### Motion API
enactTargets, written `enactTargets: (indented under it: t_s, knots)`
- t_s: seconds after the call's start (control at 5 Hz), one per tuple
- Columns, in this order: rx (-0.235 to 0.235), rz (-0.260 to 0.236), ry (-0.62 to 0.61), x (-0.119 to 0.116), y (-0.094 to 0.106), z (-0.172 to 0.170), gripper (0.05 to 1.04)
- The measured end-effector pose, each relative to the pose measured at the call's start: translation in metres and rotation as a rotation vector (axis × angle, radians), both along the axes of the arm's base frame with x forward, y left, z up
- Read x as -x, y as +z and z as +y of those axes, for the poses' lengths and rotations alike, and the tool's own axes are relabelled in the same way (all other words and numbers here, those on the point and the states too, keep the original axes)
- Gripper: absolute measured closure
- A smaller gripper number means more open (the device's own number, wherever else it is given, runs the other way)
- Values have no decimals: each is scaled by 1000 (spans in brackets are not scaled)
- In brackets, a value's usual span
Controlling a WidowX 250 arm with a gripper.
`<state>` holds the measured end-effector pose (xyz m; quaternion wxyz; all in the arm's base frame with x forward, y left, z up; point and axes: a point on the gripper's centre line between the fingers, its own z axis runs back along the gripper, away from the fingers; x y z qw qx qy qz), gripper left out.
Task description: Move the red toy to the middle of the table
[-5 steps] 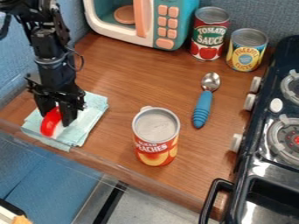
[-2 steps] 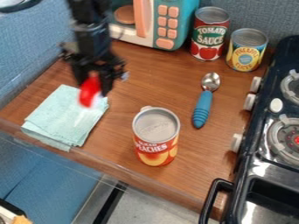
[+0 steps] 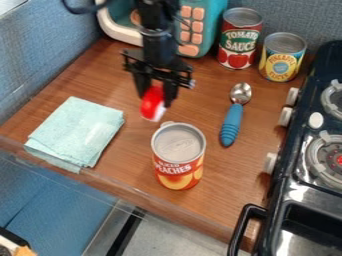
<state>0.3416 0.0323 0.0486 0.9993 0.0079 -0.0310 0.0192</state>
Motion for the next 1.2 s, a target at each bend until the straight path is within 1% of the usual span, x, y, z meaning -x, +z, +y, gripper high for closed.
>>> enactTargets:
  t_s: [0.2,0.4,0.6,0.8,1.0,1.2]
  knots:
    - [28,16,1,-21,-16,-11,507]
    - [32,33,-7,-30,-25,-14,507]
    - [36,36,-11,-29,-24,-14,426]
    - [45,44,-24,-27,-22,-13,145]
    - [54,-7,-24,-28,6,-11,81]
    - [60,-17,-32,-26,23,-12,84]
